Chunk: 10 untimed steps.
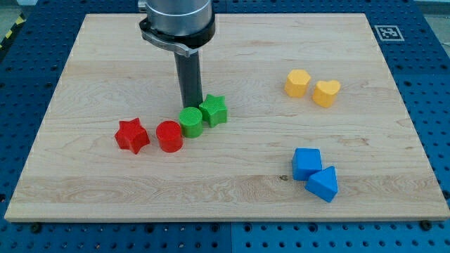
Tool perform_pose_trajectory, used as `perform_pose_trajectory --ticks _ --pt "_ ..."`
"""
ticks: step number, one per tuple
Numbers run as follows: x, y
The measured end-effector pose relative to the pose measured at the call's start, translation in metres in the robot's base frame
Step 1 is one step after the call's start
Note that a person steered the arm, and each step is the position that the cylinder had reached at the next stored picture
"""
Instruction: Push the red circle closer to the red star
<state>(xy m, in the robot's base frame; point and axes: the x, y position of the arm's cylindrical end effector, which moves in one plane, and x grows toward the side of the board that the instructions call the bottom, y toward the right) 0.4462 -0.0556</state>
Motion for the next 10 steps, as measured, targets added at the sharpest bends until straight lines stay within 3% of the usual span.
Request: perform_pose_trajectory --ticks 4,10 --pt "0.016 -0.052" --pt "0.019 0.001"
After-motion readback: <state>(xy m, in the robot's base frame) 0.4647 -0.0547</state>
